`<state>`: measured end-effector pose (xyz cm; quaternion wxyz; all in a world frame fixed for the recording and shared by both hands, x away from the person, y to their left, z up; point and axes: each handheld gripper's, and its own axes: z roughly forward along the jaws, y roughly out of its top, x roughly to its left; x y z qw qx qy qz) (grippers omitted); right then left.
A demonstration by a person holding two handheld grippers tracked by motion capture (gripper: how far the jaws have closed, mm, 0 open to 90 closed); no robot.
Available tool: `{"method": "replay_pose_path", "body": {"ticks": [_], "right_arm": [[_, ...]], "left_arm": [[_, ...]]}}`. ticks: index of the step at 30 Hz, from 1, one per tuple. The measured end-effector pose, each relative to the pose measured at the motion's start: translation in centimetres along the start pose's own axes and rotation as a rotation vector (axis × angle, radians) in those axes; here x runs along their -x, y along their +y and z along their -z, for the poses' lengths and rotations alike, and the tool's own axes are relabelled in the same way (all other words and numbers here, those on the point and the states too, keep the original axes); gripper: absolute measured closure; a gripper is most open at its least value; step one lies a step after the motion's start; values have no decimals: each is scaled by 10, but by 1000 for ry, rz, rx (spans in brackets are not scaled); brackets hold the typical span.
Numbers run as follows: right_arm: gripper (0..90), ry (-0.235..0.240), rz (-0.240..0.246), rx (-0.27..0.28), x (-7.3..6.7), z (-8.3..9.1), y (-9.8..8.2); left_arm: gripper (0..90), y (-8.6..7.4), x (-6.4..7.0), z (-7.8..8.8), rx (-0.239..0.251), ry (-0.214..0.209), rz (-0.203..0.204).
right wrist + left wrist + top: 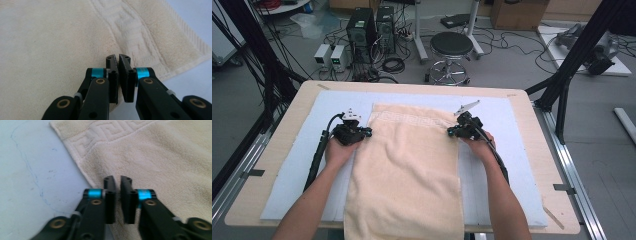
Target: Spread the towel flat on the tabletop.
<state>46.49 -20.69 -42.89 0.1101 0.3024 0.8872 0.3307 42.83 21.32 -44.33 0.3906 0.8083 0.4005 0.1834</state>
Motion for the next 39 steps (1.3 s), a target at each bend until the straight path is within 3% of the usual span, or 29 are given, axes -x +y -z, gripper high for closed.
{"method": "replay_pose_path", "body": {"ticks": [2,3,6,7,8,9,11,14,17,20,23,25,27,28,30,32,34,35,39], "right_arm": [[868,-34,2,0,4,3,10],[870,-65,24,27,6,7,15],[850,-124,17,60,14,20,34],[790,-140,-3,62,17,23,37],[674,-166,-31,59,20,24,38],[640,-166,-54,60,21,24,37],[598,-110,-81,38,21,24,31],[575,-89,-24,31,7,28,21],[549,-72,11,51,-11,39,9],[544,-36,57,67,-31,54,-4],[533,55,94,94,-56,64,-20],[521,82,139,81,-74,68,-31],[515,155,142,27,-89,67,-40],[540,165,162,32,-94,66,-44],[555,196,168,-1,-104,62,-54],[618,220,162,-35,-111,55,-62],[741,193,171,-7,-115,53,-68],[819,213,156,-8,-114,53,-68],[849,244,188,-25,-120,59,-69]], "left_arm": [[870,7,-3,-1,-16,34,-7],[870,12,-5,0,5,48,5],[863,32,-9,8,72,89,22],[832,37,-10,8,61,94,24],[762,37,-11,8,46,91,27],[730,36,-12,8,22,75,27],[684,30,-11,9,-21,36,13],[628,21,-4,17,-31,-19,-5],[588,11,8,32,1,-53,-55],[564,-3,23,48,20,-116,-93],[557,-20,40,63,34,-202,-125],[553,-32,54,72,19,-260,-159],[558,-46,67,78,0,-323,-191],[569,-54,73,81,-35,-356,-201],[599,-65,80,84,-59,-365,-242],[648,-69,82,87,-43,-362,-248],[784,-71,81,89,-42,-371,-242],[831,-71,82,89,-44,-372,-241],[865,-72,85,94,-53,-397,-241]]}}
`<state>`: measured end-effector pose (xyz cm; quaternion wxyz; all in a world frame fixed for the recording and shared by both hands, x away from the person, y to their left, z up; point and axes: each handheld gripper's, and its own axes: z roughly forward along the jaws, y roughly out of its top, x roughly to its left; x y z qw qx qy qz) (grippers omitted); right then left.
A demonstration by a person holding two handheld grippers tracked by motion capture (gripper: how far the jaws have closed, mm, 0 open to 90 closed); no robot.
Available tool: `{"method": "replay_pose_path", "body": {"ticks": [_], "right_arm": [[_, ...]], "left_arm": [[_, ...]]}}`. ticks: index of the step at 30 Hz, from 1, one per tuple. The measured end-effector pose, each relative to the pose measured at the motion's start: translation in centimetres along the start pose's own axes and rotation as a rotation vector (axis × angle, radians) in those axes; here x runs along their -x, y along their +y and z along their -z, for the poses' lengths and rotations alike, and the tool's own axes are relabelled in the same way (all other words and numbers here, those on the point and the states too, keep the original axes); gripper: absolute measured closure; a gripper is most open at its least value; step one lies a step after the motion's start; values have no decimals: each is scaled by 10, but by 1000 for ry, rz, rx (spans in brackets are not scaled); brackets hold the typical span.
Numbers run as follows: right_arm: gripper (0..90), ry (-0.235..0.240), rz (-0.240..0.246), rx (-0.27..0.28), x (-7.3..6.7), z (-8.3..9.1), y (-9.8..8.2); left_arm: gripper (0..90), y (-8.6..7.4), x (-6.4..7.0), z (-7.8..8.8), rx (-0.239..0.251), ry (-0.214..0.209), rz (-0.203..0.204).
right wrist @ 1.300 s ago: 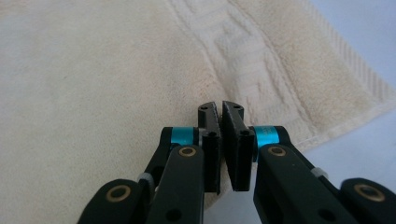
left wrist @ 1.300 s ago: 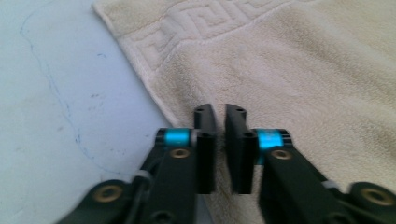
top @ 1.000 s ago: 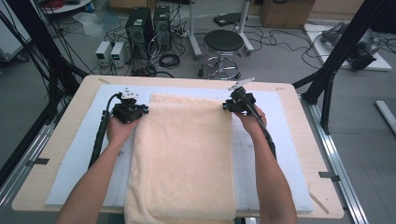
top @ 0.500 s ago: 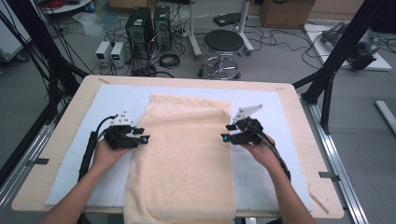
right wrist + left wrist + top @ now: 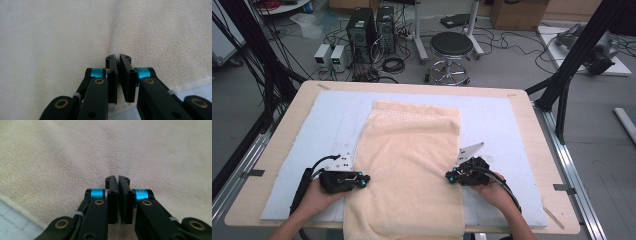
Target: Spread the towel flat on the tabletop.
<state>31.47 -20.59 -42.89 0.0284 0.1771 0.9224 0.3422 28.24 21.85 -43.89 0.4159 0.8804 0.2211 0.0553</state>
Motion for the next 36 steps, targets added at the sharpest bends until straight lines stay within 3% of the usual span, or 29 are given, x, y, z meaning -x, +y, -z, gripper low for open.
{"method": "replay_pose_path", "body": {"ticks": [2,4,7,9,13,15,16,17,18,19,20,25,30,33,36], "right_arm": [[836,-3,8,3,-5,6,-1],[718,-25,-1,21,-8,11,-2],[696,-21,21,62,-21,21,-2],[660,15,52,84,-35,24,-4],[605,88,120,49,-65,17,-8],[615,79,150,-2,-74,8,-10],[635,71,161,-28,-75,4,-11],[690,66,158,-15,-77,1,-13],[754,74,142,1,-76,1,-14],[841,87,135,-2,-75,1,-15],[854,99,142,-5,-76,2,-15],[852,169,169,-8,-82,8,-17],[707,141,155,15,-85,18,-22],[705,132,157,-21,-85,14,-27],[737,129,157,-12,-83,12,-28]], "left_arm": [[865,-2,4,5,3,-22,-4],[846,-3,9,10,7,-11,-10],[736,-4,19,21,25,-22,-10],[668,-5,28,26,52,-42,-13],[646,-10,43,27,30,-97,-66],[650,-14,46,22,-8,-106,-76],[658,-17,47,19,-24,-102,-76],[667,-20,47,17,-37,-98,-79],[693,-23,47,17,-15,-87,-82],[767,-23,46,18,-17,-87,-83],[805,-23,45,18,-19,-91,-69],[838,-22,48,25,-22,-113,-72],[659,-28,56,34,-15,-119,-67],[658,-34,61,38,-43,-119,-85],[716,-40,63,41,-49,-105,-99]]}}
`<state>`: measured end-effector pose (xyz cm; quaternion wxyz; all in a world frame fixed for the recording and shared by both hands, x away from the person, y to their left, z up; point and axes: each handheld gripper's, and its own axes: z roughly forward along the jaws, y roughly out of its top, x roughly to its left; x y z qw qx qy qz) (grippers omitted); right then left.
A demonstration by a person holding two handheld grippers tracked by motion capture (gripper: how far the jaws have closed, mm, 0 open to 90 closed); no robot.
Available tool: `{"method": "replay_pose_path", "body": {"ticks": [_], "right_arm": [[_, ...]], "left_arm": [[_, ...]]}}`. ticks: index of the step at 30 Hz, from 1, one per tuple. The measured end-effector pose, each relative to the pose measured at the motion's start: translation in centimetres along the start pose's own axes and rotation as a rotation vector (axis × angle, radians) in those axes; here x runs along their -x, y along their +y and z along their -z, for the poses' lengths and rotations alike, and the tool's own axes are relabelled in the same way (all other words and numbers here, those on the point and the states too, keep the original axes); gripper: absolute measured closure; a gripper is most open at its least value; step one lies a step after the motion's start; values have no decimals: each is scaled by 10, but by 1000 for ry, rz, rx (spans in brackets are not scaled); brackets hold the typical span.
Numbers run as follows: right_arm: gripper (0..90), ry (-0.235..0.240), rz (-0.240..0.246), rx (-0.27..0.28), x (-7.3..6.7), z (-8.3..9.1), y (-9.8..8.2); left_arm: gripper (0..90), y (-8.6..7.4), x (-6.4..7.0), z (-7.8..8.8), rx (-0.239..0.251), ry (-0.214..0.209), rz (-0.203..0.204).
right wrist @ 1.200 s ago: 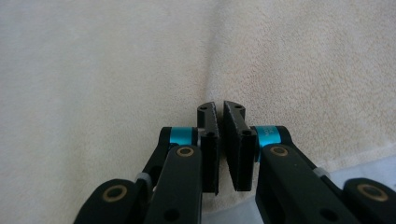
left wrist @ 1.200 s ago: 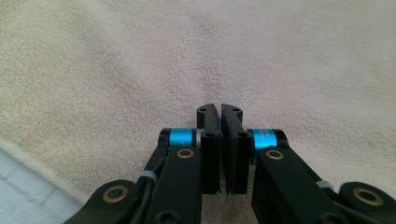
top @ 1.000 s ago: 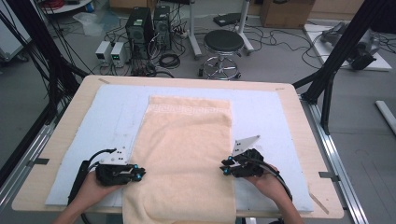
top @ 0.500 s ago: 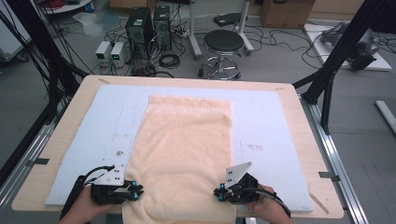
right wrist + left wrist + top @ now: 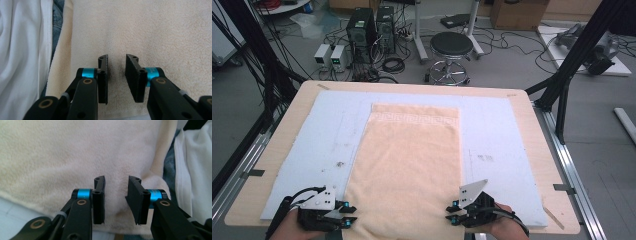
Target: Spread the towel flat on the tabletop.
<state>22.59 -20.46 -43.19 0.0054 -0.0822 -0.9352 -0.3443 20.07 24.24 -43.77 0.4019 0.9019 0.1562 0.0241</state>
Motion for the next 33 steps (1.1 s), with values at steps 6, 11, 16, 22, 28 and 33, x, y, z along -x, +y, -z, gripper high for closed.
{"method": "replay_pose_path", "body": {"ticks": [6,11,16,22,28,33], "right_arm": [[778,-9,8,2,0,0,-1],[798,6,-7,6,3,1,-2],[677,-36,-66,66,12,11,0],[547,-116,-148,147,31,26,2],[414,-195,-192,174,51,34,5],[322,-220,-220,195,66,39,10]], "left_arm": [[875,-4,-3,5,-2,2,-12],[872,-5,-3,10,20,-12,26],[712,3,-13,16,82,25,73],[640,16,-26,17,134,79,84],[551,29,-41,10,163,111,105],[489,38,-52,6,178,124,121]]}}
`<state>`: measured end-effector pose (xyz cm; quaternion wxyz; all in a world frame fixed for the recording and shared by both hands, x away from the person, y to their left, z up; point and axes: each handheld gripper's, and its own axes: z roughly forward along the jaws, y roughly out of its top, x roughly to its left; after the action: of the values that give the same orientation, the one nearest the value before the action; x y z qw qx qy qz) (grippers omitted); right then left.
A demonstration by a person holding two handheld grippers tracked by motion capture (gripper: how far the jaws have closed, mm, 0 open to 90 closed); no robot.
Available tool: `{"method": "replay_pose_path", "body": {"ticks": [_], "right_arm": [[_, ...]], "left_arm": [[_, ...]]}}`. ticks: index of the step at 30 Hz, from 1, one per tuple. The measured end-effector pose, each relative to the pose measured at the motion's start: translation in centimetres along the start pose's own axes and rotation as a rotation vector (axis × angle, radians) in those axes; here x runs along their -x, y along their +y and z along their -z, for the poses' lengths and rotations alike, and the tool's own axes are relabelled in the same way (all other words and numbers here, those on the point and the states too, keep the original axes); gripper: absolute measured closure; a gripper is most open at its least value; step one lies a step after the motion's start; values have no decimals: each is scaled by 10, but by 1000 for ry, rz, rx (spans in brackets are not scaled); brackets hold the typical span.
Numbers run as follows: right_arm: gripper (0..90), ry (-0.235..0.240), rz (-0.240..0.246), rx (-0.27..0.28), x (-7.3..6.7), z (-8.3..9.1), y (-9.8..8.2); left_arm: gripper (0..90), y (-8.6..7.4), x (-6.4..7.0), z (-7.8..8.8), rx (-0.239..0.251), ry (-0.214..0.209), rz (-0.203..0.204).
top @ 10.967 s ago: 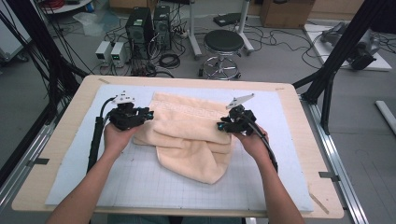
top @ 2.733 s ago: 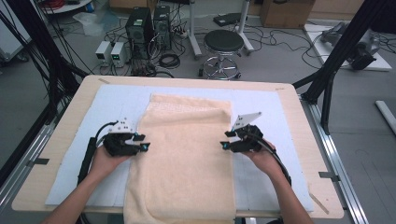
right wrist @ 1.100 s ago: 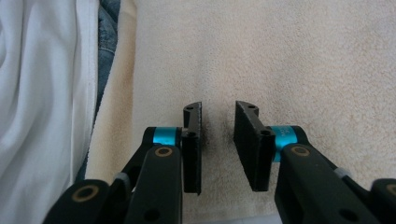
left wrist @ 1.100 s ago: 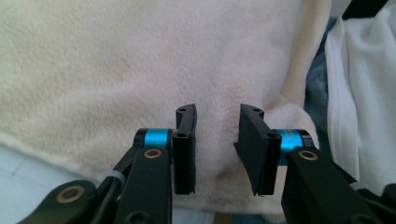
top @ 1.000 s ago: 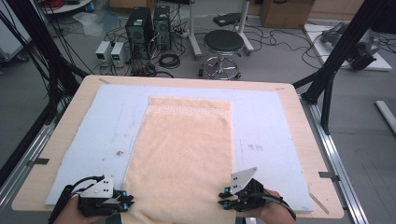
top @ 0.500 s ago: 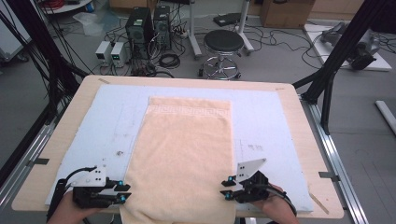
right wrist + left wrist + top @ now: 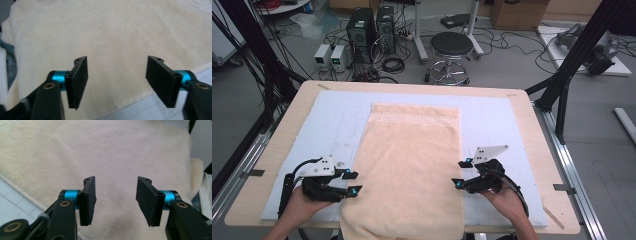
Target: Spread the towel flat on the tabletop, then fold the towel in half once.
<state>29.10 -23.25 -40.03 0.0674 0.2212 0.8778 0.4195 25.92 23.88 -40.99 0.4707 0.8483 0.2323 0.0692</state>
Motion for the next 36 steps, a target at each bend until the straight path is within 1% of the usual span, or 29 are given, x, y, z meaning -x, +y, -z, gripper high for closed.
{"method": "replay_pose_path", "body": {"ticks": [1,2,3,6,8,9,10,12,13,14,18,20,23,26,28,30,31,33,35,36], "right_arm": [[297,-7,-3,-5,2,0,2],[285,-20,2,3,4,0,3],[271,-20,-2,4,6,-1,4],[234,-36,1,4,12,-3,9],[226,-43,-6,7,16,-4,12],[225,-43,-8,14,17,-5,14],[221,-40,-2,15,18,-6,15],[216,-50,0,8,19,-9,18],[216,-44,3,17,19,-10,19],[216,-38,6,21,20,-10,20],[216,-44,2,20,23,-10,23],[216,-43,8,21,24,-10,24],[216,-47,3,17,26,-10,25],[216,-44,2,15,29,-12,27],[216,-48,6,14,31,-12,31],[216,-57,16,7,33,-13,36],[217,-59,18,4,35,-12,39],[217,-67,16,-3,41,-12,46],[218,-81,17,2,49,-10,53],[219,-84,12,7,54,-9,56]], "left_arm": [[475,1,-2,-1,2,-3,1],[454,3,-3,-3,-1,0,-2],[440,4,-4,-4,-4,4,-4],[386,8,-9,-6,-1,11,6],[361,10,-12,-8,6,16,13],[345,11,-13,-8,11,25,19],[331,12,-15,-9,10,26,23],[325,13,-18,-9,13,32,35],[317,14,-19,-9,11,36,36],[314,15,-21,-9,11,42,34],[306,18,-25,-8,11,56,32],[280,20,-27,-8,12,73,32],[267,20,-31,-9,18,77,43],[267,22,-36,-11,12,80,51],[268,27,-39,-12,10,87,50],[273,34,-43,-13,7,93,37],[277,38,-46,-13,9,97,39],[279,47,-52,-13,10,104,36],[280,55,-59,-14,5,110,39],[283,59,-63,-15,-5,115,43]]}}
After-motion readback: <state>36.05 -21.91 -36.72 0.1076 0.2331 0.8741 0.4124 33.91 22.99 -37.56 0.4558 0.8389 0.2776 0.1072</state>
